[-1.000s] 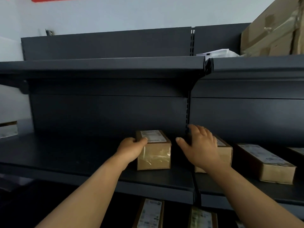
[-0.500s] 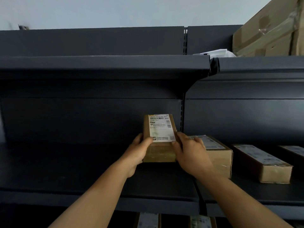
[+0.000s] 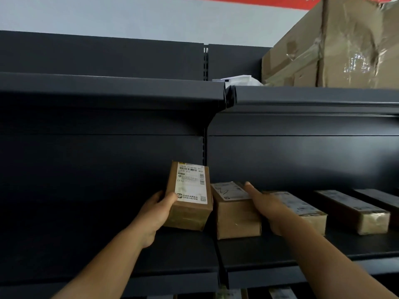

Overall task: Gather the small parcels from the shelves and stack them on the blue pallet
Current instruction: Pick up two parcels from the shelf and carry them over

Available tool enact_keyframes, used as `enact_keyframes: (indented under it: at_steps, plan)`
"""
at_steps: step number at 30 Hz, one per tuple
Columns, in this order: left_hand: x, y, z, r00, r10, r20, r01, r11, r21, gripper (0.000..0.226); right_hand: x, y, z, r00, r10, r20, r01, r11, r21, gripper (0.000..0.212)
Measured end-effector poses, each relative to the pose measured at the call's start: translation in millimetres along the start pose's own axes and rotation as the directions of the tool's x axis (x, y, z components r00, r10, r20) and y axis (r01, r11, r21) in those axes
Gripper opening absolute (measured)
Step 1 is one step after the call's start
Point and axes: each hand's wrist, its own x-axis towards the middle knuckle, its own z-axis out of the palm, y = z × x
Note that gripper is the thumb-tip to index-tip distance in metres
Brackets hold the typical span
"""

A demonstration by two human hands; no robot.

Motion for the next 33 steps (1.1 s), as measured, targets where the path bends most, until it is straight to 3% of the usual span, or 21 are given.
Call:
enact_keyframes:
  at_steps: [4,10,19,24,33]
  plan:
    - [-0.4,-0.2,0.8,0.999,-0.031,-0.021,0.031,1.0,0.0,0.028,9.3,11.2,-0.2,0.986,0.099,0.135,-0.115,0.987,0.113,0.086]
    - [-7.4,-1.2,5.3,0.998,-0.05,-0.041,0.048,0.997,-0.055,0.036,13.7,13.4,8.8,0.985,0.087,0.147,-0.119,0.966,0.228,0.069]
    - [-57.6,12.5,-38.7,0.971,-0.026,-0.238,-0.016,0.985,-0.173,0.023,-13.8,-8.7,55.5,0.953,-0.14,0.268,0.008,0.898,0.44,0.054]
    - [-107.6,8.0,-98.8,0.902,-0.058,-0.428,-0.017,0.986,-0.168,0.038,-46.6,-24.4,114.1,0.909,-0.259,0.326,0.075,0.872,0.483,0.038]
    - [-240.0,7.4,-189.3,0.73,0.018,-0.683,-0.132,0.984,-0.116,0.036,-154.2,-57.8,206.6,0.776,-0.424,0.468,0.096,0.812,0.576,0.04]
